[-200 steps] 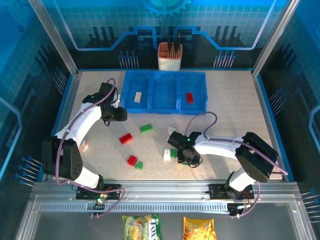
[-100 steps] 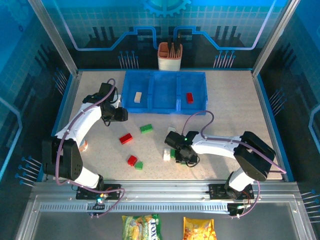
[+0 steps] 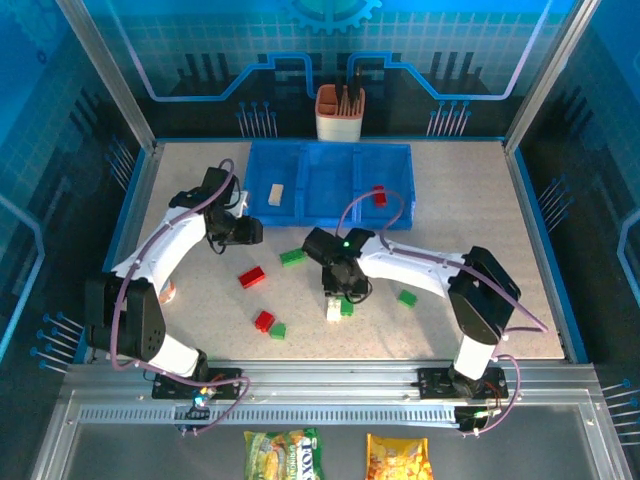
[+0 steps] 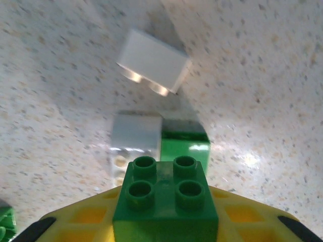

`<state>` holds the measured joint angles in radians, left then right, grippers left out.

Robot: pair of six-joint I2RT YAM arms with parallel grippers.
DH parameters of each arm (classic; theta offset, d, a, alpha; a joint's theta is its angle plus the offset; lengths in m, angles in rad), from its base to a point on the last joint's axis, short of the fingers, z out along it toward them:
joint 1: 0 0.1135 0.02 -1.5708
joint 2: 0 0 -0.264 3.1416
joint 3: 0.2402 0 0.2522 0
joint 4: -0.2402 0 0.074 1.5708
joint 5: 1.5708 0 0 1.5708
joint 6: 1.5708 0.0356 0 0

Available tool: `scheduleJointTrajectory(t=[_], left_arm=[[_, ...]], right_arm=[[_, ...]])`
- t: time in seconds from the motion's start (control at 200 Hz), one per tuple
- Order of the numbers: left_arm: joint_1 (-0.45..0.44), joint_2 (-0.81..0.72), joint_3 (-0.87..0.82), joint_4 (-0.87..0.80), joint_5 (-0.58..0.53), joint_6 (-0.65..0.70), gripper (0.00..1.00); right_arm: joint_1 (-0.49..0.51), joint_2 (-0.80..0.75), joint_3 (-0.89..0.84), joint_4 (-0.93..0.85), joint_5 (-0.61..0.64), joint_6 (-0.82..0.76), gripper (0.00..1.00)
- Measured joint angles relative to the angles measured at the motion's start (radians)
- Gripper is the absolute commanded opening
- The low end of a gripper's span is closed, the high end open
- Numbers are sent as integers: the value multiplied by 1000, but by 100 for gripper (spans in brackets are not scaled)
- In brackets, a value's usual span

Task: Sort the legos into containers by color
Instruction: Pick up the lego from the bottom-center of the table, then place the lego in the container.

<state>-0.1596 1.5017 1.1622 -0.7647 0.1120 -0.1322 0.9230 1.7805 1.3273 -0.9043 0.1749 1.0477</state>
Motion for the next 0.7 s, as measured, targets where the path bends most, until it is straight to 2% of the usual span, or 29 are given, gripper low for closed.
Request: scheduleJointTrajectory(t=[0.7], left_arm=[[-33, 0, -28, 41, 17, 0, 52]], right_arm=[[-240, 301, 510, -132, 4, -257, 36]])
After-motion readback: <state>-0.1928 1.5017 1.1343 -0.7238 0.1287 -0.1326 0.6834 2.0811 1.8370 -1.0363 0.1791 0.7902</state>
